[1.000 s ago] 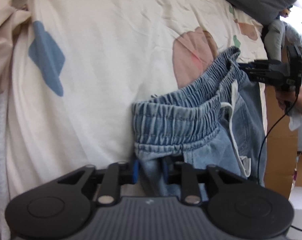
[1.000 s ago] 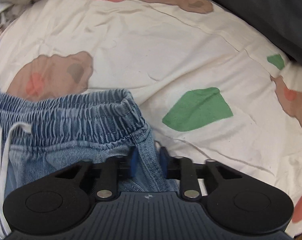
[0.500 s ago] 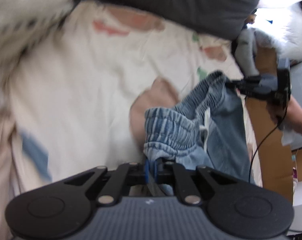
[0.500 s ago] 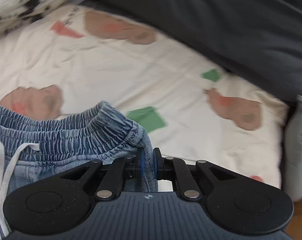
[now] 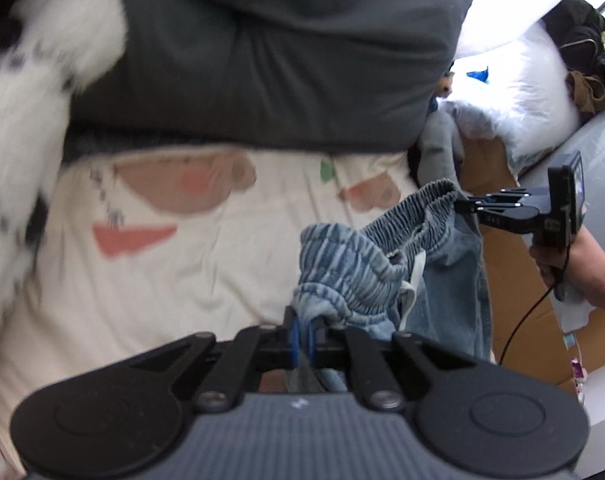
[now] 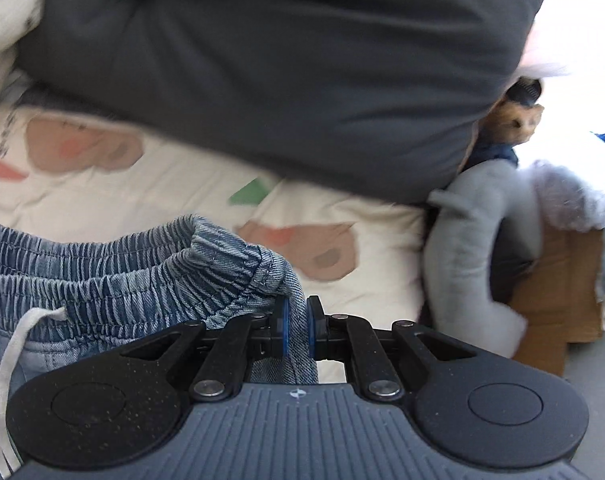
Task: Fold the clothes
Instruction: 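Lift the waistband with both tools, then carry the waistband with both tools and lay it down on the jeans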
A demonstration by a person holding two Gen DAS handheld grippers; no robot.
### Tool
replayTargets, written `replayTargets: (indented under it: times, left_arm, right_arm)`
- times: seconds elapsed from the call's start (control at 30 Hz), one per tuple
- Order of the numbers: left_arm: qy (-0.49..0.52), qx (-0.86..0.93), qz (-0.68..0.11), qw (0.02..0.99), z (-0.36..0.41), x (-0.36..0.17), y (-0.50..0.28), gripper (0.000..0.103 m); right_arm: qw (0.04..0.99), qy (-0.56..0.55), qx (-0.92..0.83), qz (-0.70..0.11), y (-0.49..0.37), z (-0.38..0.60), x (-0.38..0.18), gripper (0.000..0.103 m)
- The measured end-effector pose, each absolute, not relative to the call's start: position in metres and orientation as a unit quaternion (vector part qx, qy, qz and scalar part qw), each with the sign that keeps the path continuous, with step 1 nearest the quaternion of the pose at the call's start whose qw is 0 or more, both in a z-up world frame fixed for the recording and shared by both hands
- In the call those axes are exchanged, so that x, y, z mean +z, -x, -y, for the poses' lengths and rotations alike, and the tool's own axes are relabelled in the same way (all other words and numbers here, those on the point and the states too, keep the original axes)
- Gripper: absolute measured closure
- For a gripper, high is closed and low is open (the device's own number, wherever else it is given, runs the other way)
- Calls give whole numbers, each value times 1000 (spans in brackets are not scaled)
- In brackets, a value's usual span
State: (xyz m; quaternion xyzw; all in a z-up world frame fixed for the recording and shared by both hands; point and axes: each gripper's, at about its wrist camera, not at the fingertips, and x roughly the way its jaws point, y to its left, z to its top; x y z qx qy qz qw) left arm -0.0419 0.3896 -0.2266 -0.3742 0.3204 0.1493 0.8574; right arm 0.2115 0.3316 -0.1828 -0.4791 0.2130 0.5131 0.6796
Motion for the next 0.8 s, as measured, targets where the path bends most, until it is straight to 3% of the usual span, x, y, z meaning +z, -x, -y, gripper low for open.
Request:
replayTargets:
  times: [0.33, 0.8]
  left_arm:
    - [339, 201, -294, 871, -452, -203, 28, 99]
    - [306, 266, -319, 857, -498, -243, -1, 99]
  right_arm:
    - [694, 454, 526, -189, -208, -388, -141, 95]
    - [680, 464, 539, -177, -212, -467, -196, 95]
